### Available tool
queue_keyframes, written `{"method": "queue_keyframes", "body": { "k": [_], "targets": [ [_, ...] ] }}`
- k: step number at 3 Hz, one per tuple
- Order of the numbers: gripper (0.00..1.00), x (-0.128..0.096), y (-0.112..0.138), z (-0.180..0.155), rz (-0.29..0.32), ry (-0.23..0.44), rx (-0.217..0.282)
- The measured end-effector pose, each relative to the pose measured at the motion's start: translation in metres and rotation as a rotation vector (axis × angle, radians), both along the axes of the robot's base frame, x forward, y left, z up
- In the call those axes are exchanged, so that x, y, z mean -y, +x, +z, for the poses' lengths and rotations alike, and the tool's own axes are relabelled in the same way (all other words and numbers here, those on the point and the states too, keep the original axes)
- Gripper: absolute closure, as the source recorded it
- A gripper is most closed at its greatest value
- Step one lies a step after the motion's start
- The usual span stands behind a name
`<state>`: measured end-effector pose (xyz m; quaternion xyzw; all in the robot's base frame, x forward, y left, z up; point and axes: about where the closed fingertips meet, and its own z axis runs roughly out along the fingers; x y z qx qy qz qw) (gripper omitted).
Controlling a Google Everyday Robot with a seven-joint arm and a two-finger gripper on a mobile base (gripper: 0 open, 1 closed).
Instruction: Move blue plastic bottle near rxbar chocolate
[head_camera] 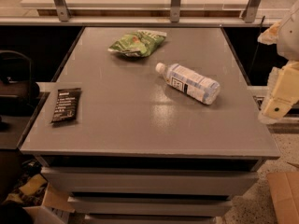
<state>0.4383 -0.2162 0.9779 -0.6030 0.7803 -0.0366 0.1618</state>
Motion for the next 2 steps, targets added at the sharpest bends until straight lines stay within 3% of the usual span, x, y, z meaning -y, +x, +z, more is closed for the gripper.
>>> {"method": "queue_keyframes", "body": {
  "k": [1, 2],
  "targets": [
    [0.00, -0.0023, 0.0028, 0.0025, -0.003, -0.004, 0.006],
    [0.00, -0.0047, 0.0127, 0.0028, -0.048, -0.009, -0.001]
  ]
}}
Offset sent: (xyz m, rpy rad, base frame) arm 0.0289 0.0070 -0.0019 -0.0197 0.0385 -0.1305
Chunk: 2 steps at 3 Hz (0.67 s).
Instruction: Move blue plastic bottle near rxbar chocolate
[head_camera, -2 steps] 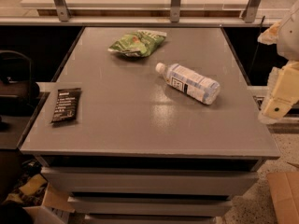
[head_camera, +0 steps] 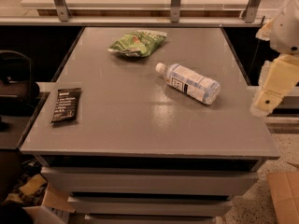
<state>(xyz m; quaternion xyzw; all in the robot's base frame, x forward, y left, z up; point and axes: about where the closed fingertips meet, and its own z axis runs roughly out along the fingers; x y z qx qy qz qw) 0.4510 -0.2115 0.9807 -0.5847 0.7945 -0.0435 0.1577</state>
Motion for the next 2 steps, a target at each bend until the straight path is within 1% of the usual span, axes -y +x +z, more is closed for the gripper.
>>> {"method": "queue_keyframes", "body": {
  "k": [1, 2],
  "targets": [
    [0.00, -0.004, 0.018, -0.005, -0.067, -0.013, -0.025],
    [0.00, -0.013, 0.042, -0.020, -0.129, -0.023, -0.056]
  ]
}}
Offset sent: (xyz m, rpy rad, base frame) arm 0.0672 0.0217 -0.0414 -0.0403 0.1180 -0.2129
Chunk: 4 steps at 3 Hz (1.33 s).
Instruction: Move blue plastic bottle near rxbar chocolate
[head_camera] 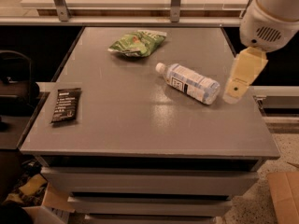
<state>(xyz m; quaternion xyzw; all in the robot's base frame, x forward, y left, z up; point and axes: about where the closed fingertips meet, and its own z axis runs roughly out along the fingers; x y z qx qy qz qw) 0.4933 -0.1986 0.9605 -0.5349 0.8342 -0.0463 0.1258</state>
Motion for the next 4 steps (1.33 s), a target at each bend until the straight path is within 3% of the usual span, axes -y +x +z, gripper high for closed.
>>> {"method": "queue_keyframes", "body": {
  "k": [3, 4],
  "targets": [
    [0.00, -0.030, 0.075, -0.068, -0.109, 0.009, -0.072],
    [0.00, -0.042, 0.088, -0.084, -0.145, 0.012, -0.098]
  ]
}}
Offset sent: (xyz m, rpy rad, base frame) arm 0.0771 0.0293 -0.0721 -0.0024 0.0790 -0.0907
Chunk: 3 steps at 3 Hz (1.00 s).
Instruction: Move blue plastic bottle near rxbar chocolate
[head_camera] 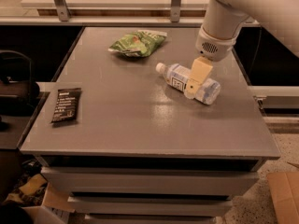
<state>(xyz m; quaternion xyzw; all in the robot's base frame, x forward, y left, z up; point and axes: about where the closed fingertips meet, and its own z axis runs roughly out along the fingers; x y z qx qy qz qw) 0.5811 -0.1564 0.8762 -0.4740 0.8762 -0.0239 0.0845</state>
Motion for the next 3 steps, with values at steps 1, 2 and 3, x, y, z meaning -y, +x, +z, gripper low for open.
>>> {"method": "queue_keyframes", "body": {
  "k": [1, 2, 3],
  "targets": [
    [0.00, -0.011, 0.010, -0.015, -0.017, 0.007, -0.028],
    [0.18, -0.019, 0.016, -0.025, -0.027, 0.002, -0.050],
    [0.41, -0.024, 0.019, -0.033, -0.037, 0.003, -0.069]
  ]
}}
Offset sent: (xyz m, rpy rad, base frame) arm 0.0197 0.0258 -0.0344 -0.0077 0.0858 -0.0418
